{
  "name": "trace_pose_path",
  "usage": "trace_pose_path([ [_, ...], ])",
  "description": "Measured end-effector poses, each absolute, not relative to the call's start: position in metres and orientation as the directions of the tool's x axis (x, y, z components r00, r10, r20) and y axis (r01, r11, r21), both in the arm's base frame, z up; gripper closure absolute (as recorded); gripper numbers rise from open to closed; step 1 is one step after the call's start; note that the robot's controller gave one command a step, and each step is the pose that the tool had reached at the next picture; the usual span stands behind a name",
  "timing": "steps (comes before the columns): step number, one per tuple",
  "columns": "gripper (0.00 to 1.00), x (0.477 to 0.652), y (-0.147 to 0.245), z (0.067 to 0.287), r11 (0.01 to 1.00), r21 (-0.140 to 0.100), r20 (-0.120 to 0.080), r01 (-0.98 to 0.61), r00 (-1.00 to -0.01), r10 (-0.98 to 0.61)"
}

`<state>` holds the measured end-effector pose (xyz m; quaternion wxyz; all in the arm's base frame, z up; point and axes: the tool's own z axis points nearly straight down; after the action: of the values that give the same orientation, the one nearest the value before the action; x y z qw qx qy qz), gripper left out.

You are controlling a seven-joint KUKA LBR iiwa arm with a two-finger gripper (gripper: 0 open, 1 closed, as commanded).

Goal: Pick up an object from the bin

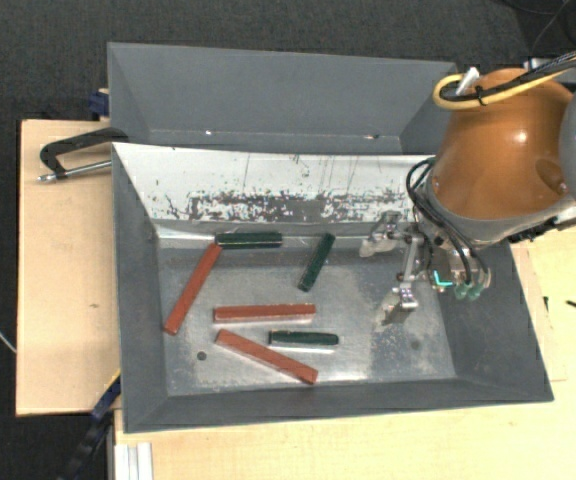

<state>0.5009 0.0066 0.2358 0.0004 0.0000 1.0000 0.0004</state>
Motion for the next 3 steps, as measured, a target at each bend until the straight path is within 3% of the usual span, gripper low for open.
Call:
trace_pose_path([
  [1,0.00,0.523,0.041,0.187,0.999,0.000,-0.008,-0.032,-0.999,-0.032],
  [2,0.00,0.562,0.094,0.135,0.991,0.001,-0.010,-0.136,-0.991,-0.136],
  [3,1.00,0.521,0.094,0.077,0.999,0.003,-0.005,-0.044,-0.999,-0.044],
])
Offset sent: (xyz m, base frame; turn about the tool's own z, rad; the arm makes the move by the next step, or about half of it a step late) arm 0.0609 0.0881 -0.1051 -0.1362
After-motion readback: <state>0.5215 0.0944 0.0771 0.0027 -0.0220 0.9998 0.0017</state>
